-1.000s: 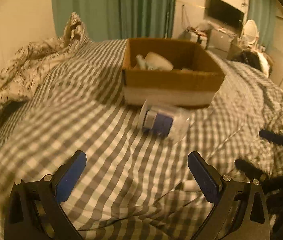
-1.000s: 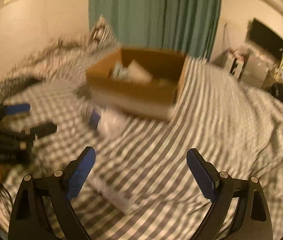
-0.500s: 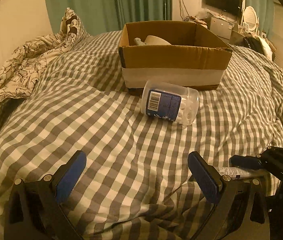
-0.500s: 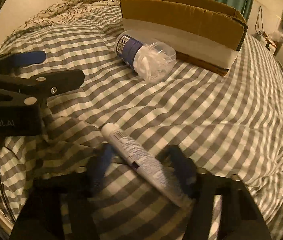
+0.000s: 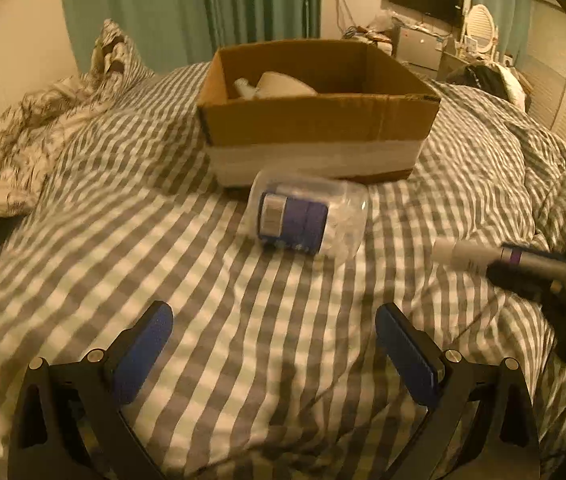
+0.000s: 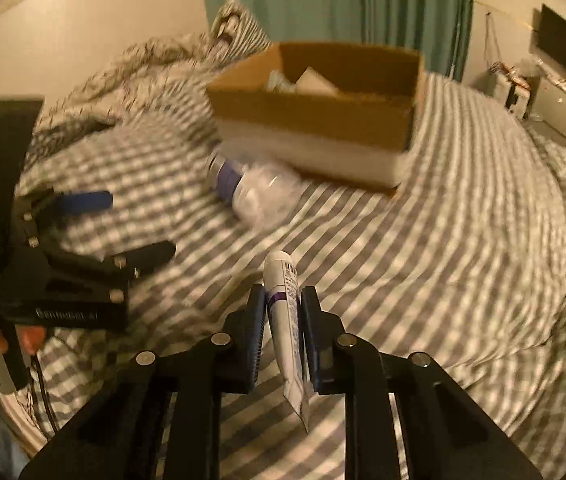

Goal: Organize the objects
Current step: 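Grasp the white tube with the right tool, then grasp the clear blue-labelled jar with the left tool while the right holds the tube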

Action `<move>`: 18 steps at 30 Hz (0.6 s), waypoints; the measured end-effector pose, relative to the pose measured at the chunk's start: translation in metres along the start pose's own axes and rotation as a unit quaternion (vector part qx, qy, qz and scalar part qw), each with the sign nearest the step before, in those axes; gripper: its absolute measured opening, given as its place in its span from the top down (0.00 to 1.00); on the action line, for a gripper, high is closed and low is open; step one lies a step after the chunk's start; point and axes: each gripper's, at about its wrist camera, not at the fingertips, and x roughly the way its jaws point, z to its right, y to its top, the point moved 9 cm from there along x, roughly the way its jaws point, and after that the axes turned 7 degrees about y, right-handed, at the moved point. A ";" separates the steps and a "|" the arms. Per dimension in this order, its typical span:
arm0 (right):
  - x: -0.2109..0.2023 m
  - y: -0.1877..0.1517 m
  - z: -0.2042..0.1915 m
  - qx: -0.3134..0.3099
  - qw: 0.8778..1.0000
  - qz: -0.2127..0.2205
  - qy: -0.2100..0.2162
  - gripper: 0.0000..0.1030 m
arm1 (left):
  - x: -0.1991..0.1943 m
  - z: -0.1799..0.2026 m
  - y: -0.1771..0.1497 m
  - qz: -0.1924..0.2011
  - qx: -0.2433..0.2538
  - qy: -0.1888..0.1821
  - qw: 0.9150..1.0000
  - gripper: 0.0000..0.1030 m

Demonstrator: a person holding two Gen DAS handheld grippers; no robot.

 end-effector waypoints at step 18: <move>0.008 0.036 0.045 0.036 0.998 0.036 -0.021 0.83 | 0.076 0.028 0.044 -0.024 0.013 -0.050 0.998 0.00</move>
